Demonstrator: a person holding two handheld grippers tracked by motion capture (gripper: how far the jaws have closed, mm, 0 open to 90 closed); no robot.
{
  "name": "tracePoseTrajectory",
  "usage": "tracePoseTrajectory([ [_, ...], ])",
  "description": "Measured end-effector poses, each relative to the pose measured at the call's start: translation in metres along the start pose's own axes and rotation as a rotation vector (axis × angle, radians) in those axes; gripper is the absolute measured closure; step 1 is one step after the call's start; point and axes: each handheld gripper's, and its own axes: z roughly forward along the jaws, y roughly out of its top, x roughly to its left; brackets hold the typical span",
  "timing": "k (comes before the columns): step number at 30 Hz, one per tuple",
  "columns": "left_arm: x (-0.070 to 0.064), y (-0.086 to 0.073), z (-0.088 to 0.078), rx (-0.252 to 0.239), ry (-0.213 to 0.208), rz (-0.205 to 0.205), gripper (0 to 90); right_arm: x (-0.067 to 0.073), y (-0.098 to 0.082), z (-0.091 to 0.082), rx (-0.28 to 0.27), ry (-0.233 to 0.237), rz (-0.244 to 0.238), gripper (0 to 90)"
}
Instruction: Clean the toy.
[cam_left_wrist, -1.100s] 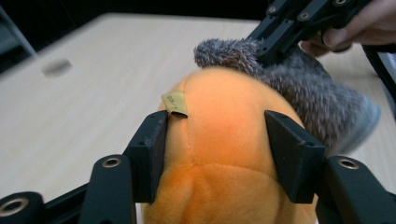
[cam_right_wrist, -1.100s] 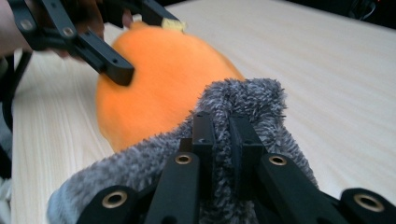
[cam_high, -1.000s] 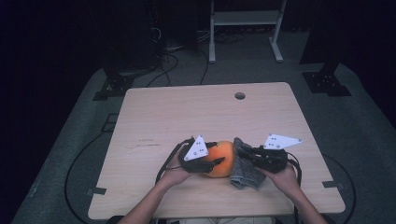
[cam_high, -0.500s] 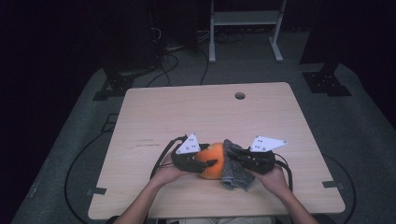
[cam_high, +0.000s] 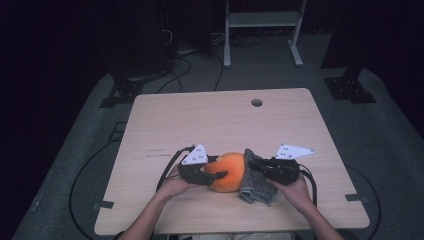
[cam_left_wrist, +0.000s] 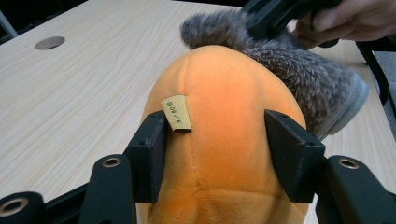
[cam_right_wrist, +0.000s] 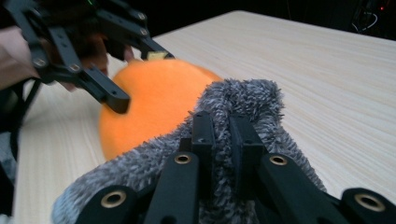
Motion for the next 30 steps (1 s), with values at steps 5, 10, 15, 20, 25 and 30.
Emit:
tracePoseTrajectory([
  [5, -0.003, -0.005, -0.002, -0.006, -0.013, 0.013, 42.4, -0.006, -0.012, 0.002, 0.062, -0.022, 0.025, 81.5],
  [10, -0.005, -0.004, -0.002, -0.005, -0.019, 0.022, 42.4, -0.004, 0.000, -0.008, -0.033, 0.017, 0.054, 81.5],
  [15, -0.008, -0.002, -0.001, 0.003, -0.024, 0.043, 41.8, -0.005, -0.003, 0.001, 0.035, 0.030, 0.036, 81.0],
  [20, -0.012, 0.000, 0.000, 0.005, -0.040, 0.070, 41.3, -0.009, -0.012, -0.009, 0.067, 0.014, 0.037, 81.5],
  [25, -0.015, 0.000, 0.000, 0.012, -0.051, 0.095, 41.4, -0.004, 0.003, -0.011, -0.030, 0.078, 0.048, 81.5],
  [30, -0.015, -0.001, 0.000, 0.011, -0.071, 0.096, 41.3, -0.004, -0.005, -0.003, 0.021, 0.066, 0.044, 81.5],
])
